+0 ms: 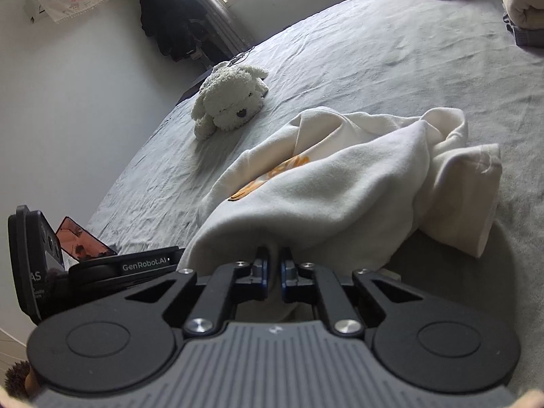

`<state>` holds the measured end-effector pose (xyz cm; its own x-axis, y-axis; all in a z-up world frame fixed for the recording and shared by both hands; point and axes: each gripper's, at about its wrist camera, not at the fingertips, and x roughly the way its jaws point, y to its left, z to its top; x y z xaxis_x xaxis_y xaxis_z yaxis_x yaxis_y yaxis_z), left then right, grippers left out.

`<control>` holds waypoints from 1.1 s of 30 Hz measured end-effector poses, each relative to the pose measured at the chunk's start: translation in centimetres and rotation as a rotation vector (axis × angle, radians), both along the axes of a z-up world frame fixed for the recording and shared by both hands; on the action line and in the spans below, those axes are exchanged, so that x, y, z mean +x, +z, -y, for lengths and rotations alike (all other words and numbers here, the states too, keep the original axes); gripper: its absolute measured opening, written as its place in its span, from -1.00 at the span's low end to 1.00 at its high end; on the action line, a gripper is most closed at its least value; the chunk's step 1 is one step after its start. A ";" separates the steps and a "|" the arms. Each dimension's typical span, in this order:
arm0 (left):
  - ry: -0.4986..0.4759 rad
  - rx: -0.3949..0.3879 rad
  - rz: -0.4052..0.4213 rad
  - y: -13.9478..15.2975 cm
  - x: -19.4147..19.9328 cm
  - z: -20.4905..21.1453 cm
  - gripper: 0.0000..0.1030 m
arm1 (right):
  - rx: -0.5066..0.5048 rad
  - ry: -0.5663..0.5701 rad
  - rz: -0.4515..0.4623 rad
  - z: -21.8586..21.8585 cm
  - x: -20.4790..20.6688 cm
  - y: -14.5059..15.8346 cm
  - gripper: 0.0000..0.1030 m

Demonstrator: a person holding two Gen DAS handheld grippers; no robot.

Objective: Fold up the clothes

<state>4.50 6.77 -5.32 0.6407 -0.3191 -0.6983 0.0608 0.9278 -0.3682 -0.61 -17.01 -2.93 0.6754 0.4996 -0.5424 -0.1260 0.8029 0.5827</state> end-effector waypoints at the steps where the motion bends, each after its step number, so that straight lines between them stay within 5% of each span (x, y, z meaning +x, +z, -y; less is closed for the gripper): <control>1: 0.001 -0.003 -0.002 0.0 0.0 0.0 -0.71 | 0.009 -0.005 0.001 0.0 0.1 0.0 -0.87; 4: 0.002 -0.001 -0.004 -0.1 0.0 0.0 -0.71 | 0.020 0.000 0.021 -0.1 0.3 0.3 -0.87; 7: 0.002 0.007 -0.003 -0.3 0.2 0.3 -0.71 | 0.049 0.009 0.025 0.3 0.2 0.1 -0.66; 15: 0.027 0.007 -0.007 -0.4 0.5 0.9 -0.73 | 0.124 0.017 0.035 2.2 0.1 0.6 -0.66; 19: 0.036 0.021 -0.005 -0.3 0.6 1.4 -0.74 | 0.132 0.024 0.047 2.2 -0.5 1.1 -0.02; 27: 0.038 -0.019 -0.024 -0.2 0.7 1.3 -0.82 | 0.123 0.054 0.082 1.1 -0.8 1.8 0.11; 33: 0.007 -0.138 -0.076 -0.1 0.5 0.9 -0.83 | 0.134 0.045 0.092 0.9 -0.7 2.2 0.11</control>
